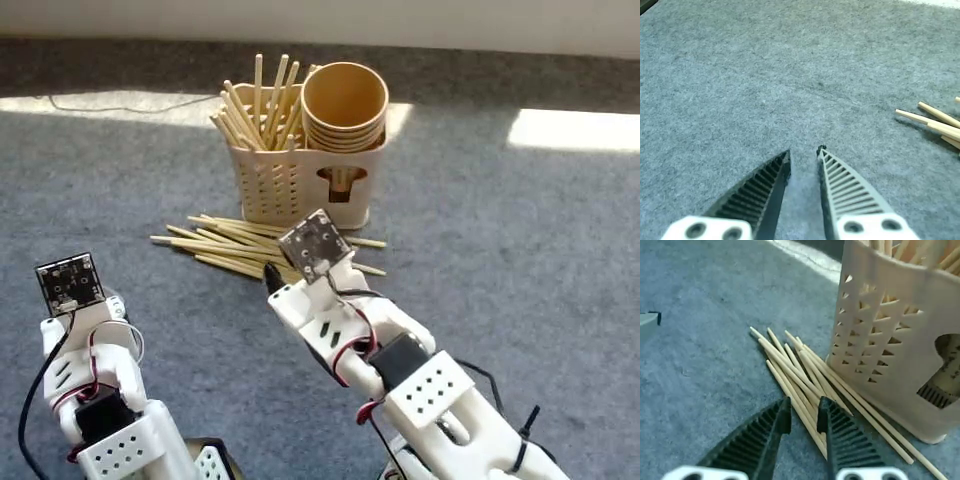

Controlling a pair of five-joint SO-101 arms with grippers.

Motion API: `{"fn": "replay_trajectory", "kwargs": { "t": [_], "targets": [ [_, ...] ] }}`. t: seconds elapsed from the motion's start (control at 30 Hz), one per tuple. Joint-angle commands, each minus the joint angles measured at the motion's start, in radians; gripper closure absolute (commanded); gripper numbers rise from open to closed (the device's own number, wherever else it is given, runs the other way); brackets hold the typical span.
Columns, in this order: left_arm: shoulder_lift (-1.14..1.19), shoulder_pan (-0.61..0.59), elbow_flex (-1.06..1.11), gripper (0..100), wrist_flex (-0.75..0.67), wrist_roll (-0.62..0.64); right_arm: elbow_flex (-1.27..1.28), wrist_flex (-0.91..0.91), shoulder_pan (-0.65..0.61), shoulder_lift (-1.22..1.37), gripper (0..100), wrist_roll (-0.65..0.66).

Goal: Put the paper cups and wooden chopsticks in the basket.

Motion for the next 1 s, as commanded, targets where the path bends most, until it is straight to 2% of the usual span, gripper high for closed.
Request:
{"fn": "replay_trajectory", "kwargs": {
  "t": [0.0, 0.37, 0.6, 0.8, 0.97],
  "targets": [
    [-0.005, 0.016, 0.019, 91, -0.011, -0.009, -0.117, 0.012, -0.01, 0.165, 89.6, -0.006],
    [-0.005, 0.016, 0.019, 91, -0.009, -0.009, -0.266, 0.013, 0.01, 0.573, 89.6, 0.126],
    [-0.005, 0.016, 0.019, 91, -0.008, -0.009, -0.321, 0.013, 0.015, 0.693, 89.6, 0.132],
    [-0.005, 0.016, 0.019, 91, -0.006, -0.009, -0.38, 0.013, 0.079, 0.783, 89.6, 0.132],
    [-0.005, 0.016, 0.019, 91, -0.006, -0.009, -0.401, 0.015, 0.07, 0.878, 89.6, 0.133]
  ]
}}
